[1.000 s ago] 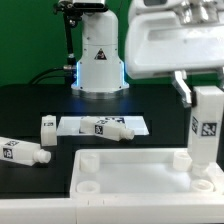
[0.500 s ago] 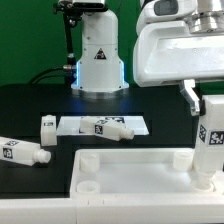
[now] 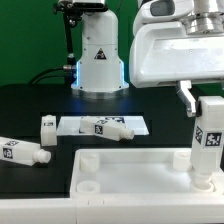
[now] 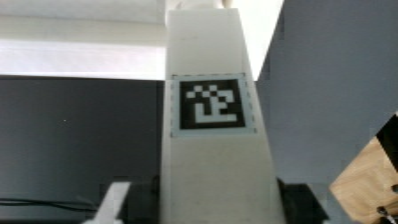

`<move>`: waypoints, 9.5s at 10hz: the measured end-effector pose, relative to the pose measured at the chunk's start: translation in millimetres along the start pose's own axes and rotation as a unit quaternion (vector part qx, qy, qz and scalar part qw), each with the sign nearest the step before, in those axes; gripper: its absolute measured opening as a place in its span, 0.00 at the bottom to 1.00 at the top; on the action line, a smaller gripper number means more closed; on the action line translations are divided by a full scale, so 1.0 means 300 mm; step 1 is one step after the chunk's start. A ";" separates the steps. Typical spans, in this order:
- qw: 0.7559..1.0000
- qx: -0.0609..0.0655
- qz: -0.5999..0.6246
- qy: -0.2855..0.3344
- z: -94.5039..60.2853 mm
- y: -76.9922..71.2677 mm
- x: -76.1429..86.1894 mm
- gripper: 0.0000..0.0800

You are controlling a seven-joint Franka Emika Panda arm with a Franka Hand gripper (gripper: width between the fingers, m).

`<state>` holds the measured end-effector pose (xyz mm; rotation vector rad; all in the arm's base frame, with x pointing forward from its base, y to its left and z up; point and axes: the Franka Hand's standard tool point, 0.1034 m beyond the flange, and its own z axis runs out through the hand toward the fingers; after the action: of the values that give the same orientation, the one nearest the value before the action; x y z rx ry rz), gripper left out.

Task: Assemble desk

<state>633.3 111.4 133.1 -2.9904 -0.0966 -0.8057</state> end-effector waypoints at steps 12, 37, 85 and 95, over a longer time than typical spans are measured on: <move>1.000 -0.002 -0.008 0.026 0.040 -0.006 -0.021 0.37; 0.802 -0.124 0.547 -0.205 0.054 0.000 -0.003 0.36; 0.882 -0.068 0.431 -0.177 0.062 0.026 0.001 0.37; 0.848 -0.059 0.493 -0.188 0.030 -0.004 0.020 0.64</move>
Offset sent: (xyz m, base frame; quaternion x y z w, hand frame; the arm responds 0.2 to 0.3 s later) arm 0.0060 0.0049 -0.0072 0.0061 0.0192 0.0078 0.9998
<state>642.8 113.3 128.5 -2.6361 1.3744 -0.0912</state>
